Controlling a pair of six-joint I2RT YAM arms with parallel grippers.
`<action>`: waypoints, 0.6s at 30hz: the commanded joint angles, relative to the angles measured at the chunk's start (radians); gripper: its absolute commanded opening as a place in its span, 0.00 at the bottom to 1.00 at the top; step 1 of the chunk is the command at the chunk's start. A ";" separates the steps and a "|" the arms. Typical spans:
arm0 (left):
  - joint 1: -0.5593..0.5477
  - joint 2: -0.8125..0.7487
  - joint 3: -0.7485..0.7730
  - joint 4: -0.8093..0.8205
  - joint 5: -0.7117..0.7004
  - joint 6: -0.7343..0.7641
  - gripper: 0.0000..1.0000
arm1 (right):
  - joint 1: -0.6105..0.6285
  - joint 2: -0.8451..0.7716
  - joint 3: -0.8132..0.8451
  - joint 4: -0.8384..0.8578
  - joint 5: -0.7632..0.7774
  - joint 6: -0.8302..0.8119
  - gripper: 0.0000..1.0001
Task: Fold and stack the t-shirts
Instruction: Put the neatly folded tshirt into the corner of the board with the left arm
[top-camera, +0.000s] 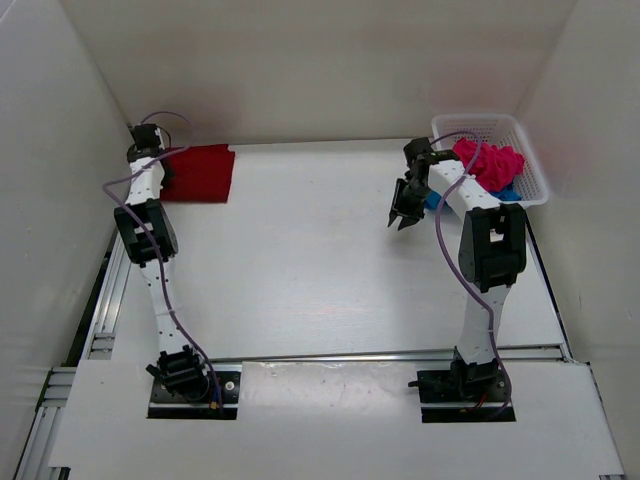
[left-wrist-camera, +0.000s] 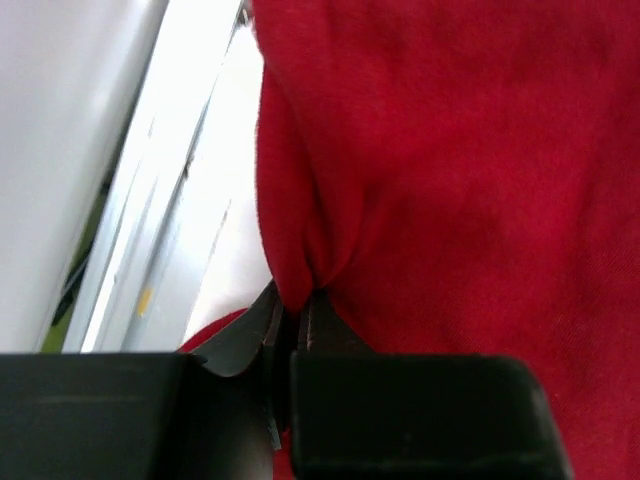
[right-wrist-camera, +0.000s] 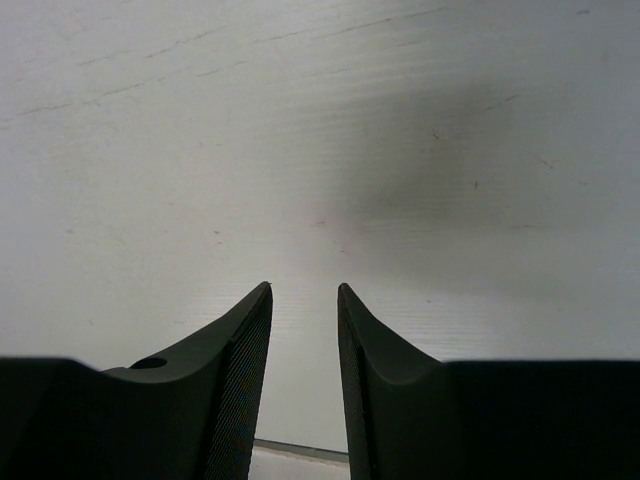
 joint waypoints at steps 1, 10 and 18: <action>0.010 -0.006 0.055 0.084 -0.052 -0.001 0.10 | -0.003 -0.067 -0.019 -0.046 0.050 -0.012 0.37; 0.044 0.014 0.072 0.184 -0.101 -0.001 0.10 | 0.006 -0.067 -0.011 -0.066 0.050 -0.012 0.37; 0.044 0.016 0.081 0.206 -0.162 -0.001 0.64 | 0.016 -0.058 0.000 -0.085 0.059 -0.022 0.37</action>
